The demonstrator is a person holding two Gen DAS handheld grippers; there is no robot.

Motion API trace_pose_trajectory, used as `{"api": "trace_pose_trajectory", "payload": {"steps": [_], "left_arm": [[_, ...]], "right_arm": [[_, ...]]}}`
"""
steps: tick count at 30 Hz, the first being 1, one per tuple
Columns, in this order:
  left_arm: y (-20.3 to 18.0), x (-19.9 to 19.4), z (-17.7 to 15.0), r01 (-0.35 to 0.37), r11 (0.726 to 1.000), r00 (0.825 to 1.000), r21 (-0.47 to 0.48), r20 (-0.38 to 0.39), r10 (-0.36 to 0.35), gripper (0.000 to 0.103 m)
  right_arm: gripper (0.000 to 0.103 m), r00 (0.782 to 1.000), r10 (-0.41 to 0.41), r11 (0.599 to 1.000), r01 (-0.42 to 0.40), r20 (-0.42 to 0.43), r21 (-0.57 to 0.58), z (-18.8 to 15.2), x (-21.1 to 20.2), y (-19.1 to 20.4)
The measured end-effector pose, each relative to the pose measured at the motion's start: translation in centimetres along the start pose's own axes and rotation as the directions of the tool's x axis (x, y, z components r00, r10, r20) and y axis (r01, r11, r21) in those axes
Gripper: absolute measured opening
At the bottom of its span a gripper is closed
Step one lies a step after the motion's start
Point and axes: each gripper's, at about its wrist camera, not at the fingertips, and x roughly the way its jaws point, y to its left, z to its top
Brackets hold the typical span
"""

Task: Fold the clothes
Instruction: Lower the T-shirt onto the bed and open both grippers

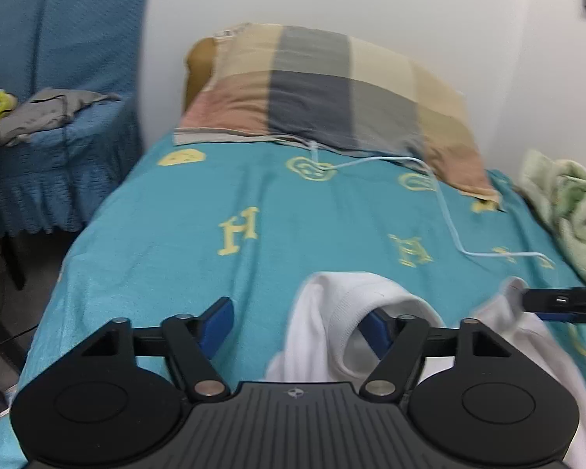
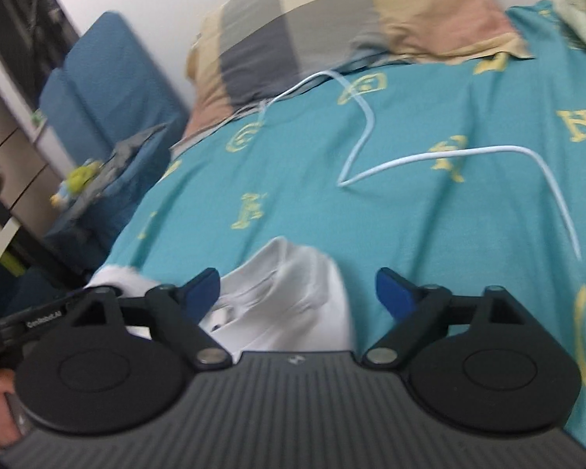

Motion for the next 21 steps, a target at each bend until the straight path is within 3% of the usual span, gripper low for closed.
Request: {"api": "trace_pose_trajectory", "payload": {"steps": [3, 7, 17, 21], "left_arm": [[0.4, -2.3, -0.1, 0.063, 0.998, 0.998, -0.004, -0.006, -0.063, 0.083], [0.8, -7.7, -1.1, 0.084, 0.996, 0.996, -0.03, 0.024, -0.083, 0.083], [1.1, -24.8, -5.5, 0.044, 0.99, 0.996, -0.135, 0.081, -0.033, 0.083], [2.3, -30.7, -8.6, 0.042, 0.962, 0.994, -0.269, 0.104, -0.015, 0.083]], "right_arm": [[0.088, 1.0, -0.011, 1.0, 0.011, -0.007, -0.023, -0.4, -0.7, 1.2], [0.088, 0.999, -0.03, 0.999, 0.03, 0.014, -0.03, -1.4, -3.0, 2.9], [0.088, 0.987, -0.036, 0.998, 0.044, 0.159, -0.05, -7.5, -17.8, 8.8], [0.088, 0.98, -0.043, 0.996, 0.058, 0.194, -0.07, -11.1, -24.6, 12.0]]}}
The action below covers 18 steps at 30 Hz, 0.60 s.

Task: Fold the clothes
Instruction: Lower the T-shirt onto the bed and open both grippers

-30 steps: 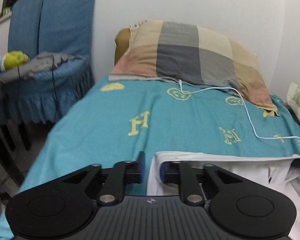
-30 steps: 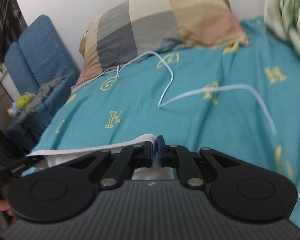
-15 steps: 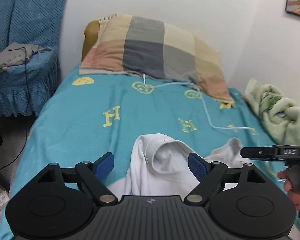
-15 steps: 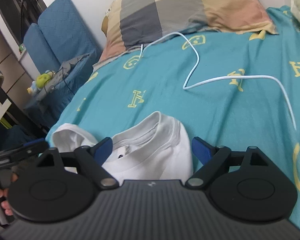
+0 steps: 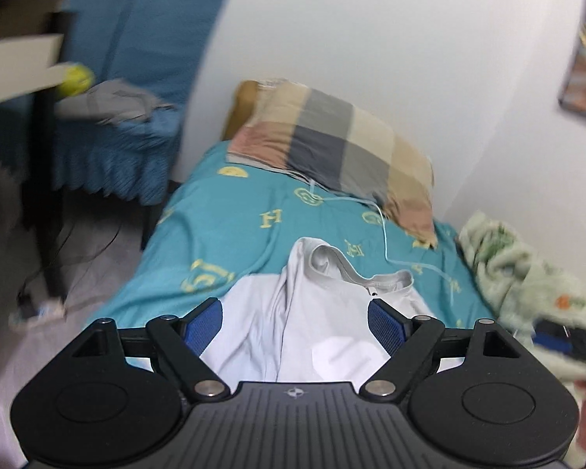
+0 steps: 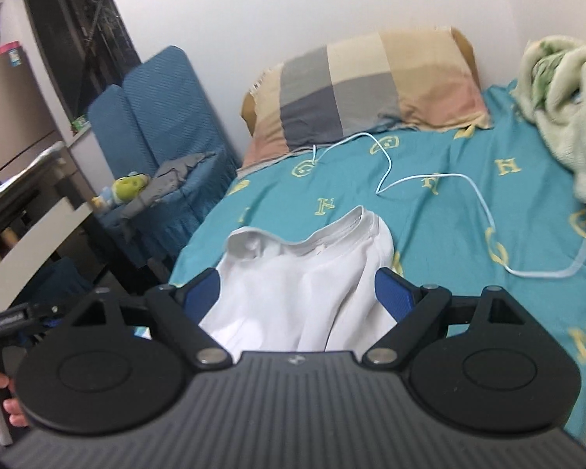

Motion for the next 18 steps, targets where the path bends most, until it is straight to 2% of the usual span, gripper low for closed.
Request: {"api": "trace_pose_trajectory", "payload": {"steps": [6, 12, 14, 18], "left_arm": [[2.5, -6.3, -4.2, -0.05, 0.986, 0.999, -0.158, -0.002, 0.051, 0.083], [1.7, -10.3, -5.6, -0.05, 0.986, 0.999, -0.159, 0.002, 0.051, 0.083], [1.7, -10.1, -6.0, -0.045, 0.978, 0.999, -0.203, -0.01, 0.044, 0.083], [3.0, -8.2, -6.7, -0.048, 0.944, 0.998, -0.327, -0.042, 0.036, 0.08]], "right_arm": [[0.088, 1.0, -0.01, 0.999, 0.009, 0.029, 0.046, -4.8, -10.0, 3.2], [0.088, 0.999, -0.032, 0.999, 0.031, 0.019, 0.027, -8.7, -15.8, 4.8], [0.088, 0.999, -0.032, 0.999, 0.032, 0.019, 0.04, -9.7, -16.7, 4.8], [0.088, 1.0, -0.022, 0.998, 0.021, 0.018, 0.059, -11.4, -17.1, 4.4]]}}
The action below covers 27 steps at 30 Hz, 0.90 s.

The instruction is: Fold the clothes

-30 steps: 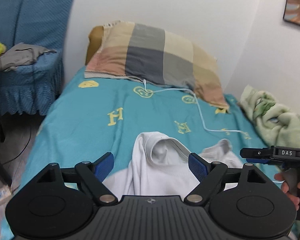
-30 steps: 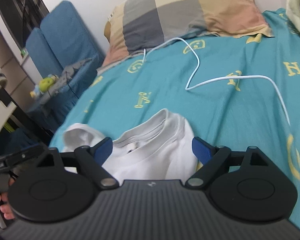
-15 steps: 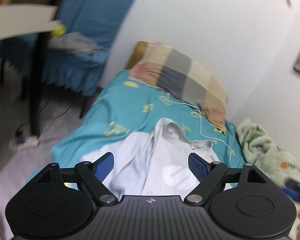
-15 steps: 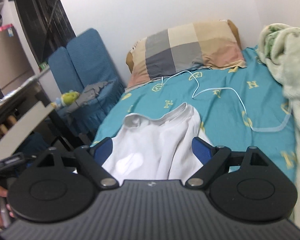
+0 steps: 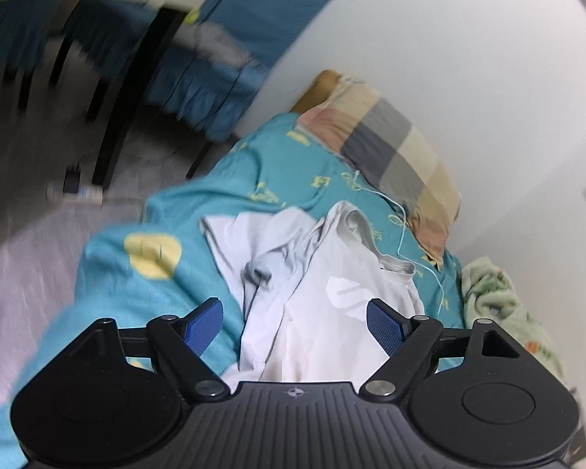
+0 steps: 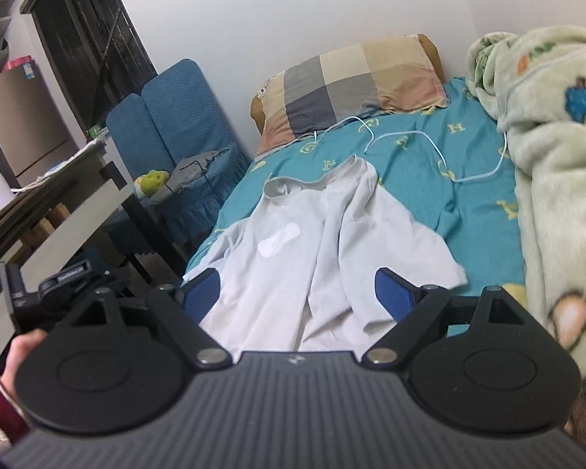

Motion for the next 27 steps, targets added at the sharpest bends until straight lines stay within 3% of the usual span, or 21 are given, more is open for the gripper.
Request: {"api": "trace_pose_trajectory", "payload": {"steps": [13, 18, 21, 23, 25, 27], "left_arm": [[5.3, 12.9, 3.5, -0.105, 0.987, 0.994, -0.121, 0.016, 0.108, 0.071], [6.8, 16.7, 4.6, -0.124, 0.986, 0.991, -0.116, 0.036, 0.129, 0.067], [6.0, 18.5, 5.3, -0.119, 0.992, 0.993, -0.042, 0.011, 0.12, 0.049], [5.2, 19.6, 5.7, -0.126, 0.992, 0.992, 0.029, -0.016, 0.127, 0.022], [4.6, 20.4, 6.0, -0.148, 0.986, 0.988, 0.079, -0.026, 0.15, 0.005], [4.3, 20.4, 7.0, -0.149, 0.984, 0.988, 0.098, -0.016, 0.151, 0.003]], "right_arm": [[0.088, 0.998, 0.029, 0.999, -0.027, -0.052, 0.034, -1.1, 6.4, -1.9], [0.088, 0.996, 0.038, 0.998, -0.034, -0.079, 0.05, -1.0, 9.3, -2.7], [0.088, 0.995, 0.034, 0.997, -0.028, -0.094, 0.069, -1.1, 10.4, -3.3], [0.088, 0.994, 0.031, 0.997, -0.023, -0.103, 0.079, -1.2, 10.9, -3.6], [0.088, 0.994, 0.028, 0.996, -0.019, -0.11, 0.082, -1.3, 11.1, -3.7], [0.088, 0.993, 0.027, 0.997, -0.017, -0.114, 0.08, -1.4, 11.2, -3.6]]}}
